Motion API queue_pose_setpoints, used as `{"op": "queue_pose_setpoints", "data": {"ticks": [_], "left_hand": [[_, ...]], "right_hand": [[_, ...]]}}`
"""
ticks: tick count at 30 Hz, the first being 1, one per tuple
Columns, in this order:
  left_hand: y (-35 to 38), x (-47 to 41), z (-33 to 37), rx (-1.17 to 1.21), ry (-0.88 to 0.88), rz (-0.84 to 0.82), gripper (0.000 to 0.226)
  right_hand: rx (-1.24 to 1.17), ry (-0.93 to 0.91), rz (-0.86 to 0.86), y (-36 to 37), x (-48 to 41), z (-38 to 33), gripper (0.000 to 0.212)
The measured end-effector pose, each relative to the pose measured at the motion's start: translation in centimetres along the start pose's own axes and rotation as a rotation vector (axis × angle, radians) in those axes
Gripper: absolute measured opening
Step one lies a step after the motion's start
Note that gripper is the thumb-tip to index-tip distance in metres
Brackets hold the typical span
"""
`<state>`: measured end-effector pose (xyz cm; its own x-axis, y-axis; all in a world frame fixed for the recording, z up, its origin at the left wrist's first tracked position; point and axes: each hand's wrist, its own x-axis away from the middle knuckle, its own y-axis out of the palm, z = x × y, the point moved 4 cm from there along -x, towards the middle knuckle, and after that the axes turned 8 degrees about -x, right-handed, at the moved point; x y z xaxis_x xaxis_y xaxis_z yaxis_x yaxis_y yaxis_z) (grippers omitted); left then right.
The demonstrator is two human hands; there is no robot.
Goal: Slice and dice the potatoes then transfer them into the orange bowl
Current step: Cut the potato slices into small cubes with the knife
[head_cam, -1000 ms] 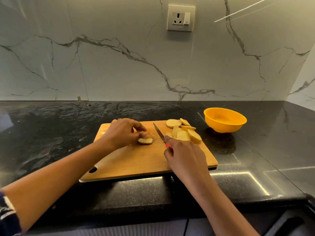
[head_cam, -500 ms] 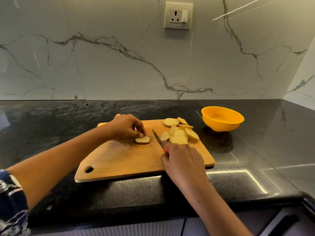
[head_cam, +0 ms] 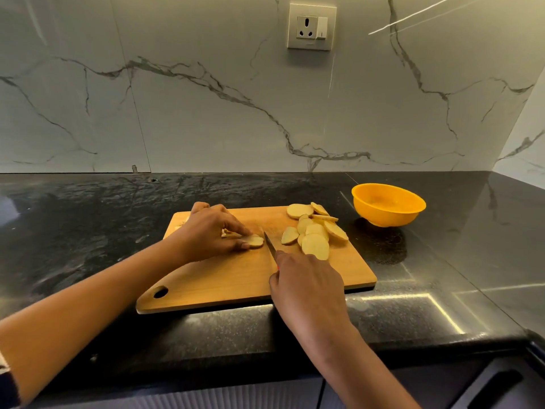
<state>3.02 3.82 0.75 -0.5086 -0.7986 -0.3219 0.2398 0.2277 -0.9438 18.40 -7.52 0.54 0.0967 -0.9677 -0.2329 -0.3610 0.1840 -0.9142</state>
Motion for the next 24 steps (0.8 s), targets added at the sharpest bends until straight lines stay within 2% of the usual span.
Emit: {"op": "queue_pose_setpoints", "data": {"ticks": [2,5,9,15,24], "left_hand": [[0.1,0.5,0.4,0.009,-0.017,0.076,0.033],[0.3,1.1,0.8,-0.008,-0.059,0.132,0.034],[0.5,1.1,0.9,-0.092,-0.087,0.097,0.041],[0.4,1.5,0.5,-0.042,-0.119,0.083,0.054],[-0.1,1.1,1.0,0.071,-0.104,0.117,0.035]], "right_hand": [[0.007,-0.007,-0.010,0.3,-0.1,-0.7,0.027],[0.012,-0.001,-0.034,0.3,-0.6,-1.2,0.024],[0.001,0.049,-0.039,-0.2,-1.2,-0.4,0.026],[0.001,0.019,-0.055,0.0,-0.9,-0.3,0.033],[-0.038,0.008,-0.018,-0.2,-1.4,-0.1,0.033]]}}
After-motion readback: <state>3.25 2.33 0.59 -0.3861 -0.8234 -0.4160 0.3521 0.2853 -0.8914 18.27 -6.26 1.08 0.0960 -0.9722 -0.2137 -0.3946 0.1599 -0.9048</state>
